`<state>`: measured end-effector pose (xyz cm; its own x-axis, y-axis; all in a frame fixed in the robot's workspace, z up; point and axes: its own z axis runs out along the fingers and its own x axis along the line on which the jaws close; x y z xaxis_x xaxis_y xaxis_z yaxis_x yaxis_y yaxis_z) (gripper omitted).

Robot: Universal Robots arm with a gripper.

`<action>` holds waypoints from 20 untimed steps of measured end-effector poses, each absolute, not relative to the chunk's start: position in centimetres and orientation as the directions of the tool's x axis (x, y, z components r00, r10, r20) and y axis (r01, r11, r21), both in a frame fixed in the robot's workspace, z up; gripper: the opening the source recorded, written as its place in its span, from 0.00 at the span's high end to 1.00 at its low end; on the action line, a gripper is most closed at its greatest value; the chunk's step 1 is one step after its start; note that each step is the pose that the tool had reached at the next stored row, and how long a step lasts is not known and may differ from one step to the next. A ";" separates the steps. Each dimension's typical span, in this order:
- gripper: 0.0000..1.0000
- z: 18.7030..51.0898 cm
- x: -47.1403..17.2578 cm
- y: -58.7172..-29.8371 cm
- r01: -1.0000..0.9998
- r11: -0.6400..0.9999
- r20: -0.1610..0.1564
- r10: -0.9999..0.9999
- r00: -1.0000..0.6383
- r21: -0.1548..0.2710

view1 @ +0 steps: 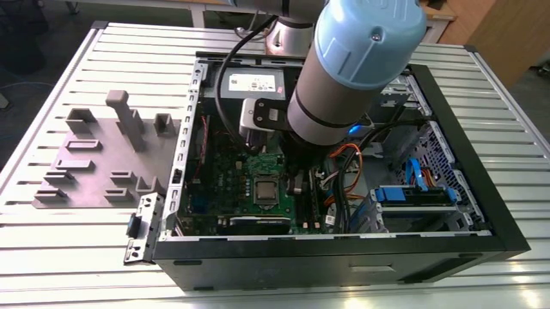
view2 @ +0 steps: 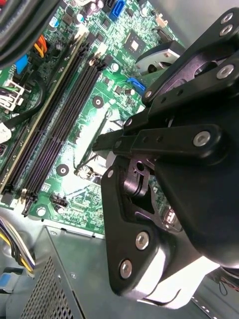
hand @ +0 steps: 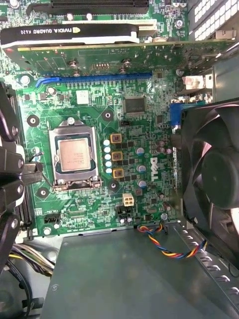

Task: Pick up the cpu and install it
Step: 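Install the first cpu locking lever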

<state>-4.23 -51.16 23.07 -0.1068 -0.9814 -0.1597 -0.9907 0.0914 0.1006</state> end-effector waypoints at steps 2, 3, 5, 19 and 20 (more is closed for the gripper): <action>0.89 22.9 -4.2 -51.2 -0.991 0.090 -0.154 -0.983 -0.105 0.100; 0.89 22.8 -4.2 -51.2 -0.991 0.089 -0.151 -0.983 -0.104 0.100; 0.89 22.6 -4.2 -51.2 -0.991 0.089 -0.148 -0.984 -0.103 0.099; 0.89 22.4 -4.4 -51.7 -0.992 0.083 -0.144 -0.985 -0.097 0.098; 0.89 22.3 -4.4 -51.7 -0.992 0.083 -0.144 -0.985 -0.097 0.097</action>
